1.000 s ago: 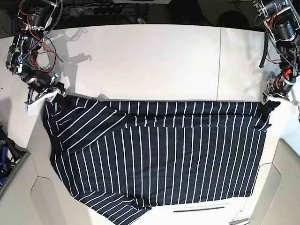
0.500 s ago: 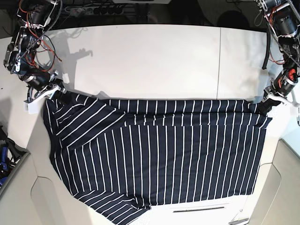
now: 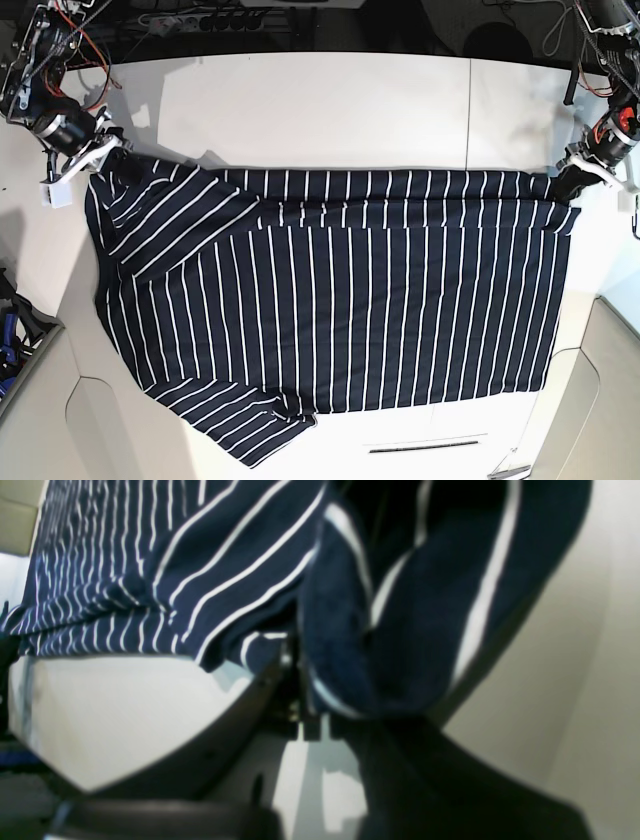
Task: Fold the T-shirt properly
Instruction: 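Drag the shirt toward the robot and release both grippers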
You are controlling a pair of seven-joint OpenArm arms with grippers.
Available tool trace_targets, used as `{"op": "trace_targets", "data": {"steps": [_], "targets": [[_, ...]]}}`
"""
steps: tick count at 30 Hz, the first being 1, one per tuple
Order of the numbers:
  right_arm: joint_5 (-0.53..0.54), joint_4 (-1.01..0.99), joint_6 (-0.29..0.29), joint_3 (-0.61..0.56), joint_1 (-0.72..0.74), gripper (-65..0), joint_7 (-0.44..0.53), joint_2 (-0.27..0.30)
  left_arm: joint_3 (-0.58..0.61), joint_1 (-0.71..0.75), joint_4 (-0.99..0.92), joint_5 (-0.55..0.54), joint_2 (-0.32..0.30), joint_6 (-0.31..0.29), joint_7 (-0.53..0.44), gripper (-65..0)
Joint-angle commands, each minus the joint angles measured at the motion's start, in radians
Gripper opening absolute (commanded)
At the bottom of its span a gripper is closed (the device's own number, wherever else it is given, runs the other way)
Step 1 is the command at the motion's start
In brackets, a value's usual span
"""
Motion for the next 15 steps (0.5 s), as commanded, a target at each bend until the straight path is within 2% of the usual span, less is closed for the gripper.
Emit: {"op": "trace_targets", "data": {"steps": [1, 6, 10, 15], "targets": [[0.038, 0.033, 0.010, 0.005, -0.005, -65.0, 0.011, 0.014, -0.014, 0.003, 0.018, -0.037, -0.021, -0.014, -0.019, -65.0], [0.045, 0.085, 0.010, 0.005, -0.083, -65.0, 0.008, 0.014, -0.079, 0.055, 0.018, -0.088, -0.018, -0.014, 0.006, -65.0], [0.050, 0.104, 0.010, 0.006, -0.124, -65.0, 0.001, 0.014, -0.129, 0.080, 0.018, -0.158, -0.017, -0.014, 0.077, -65.0], [0.094, 0.107, 0.011, 0.007, -0.153, -65.0, -0.012, 0.029, -0.142, 0.115, 0.019, -0.211, -0.017, -0.014, 0.115, -65.0]]}}
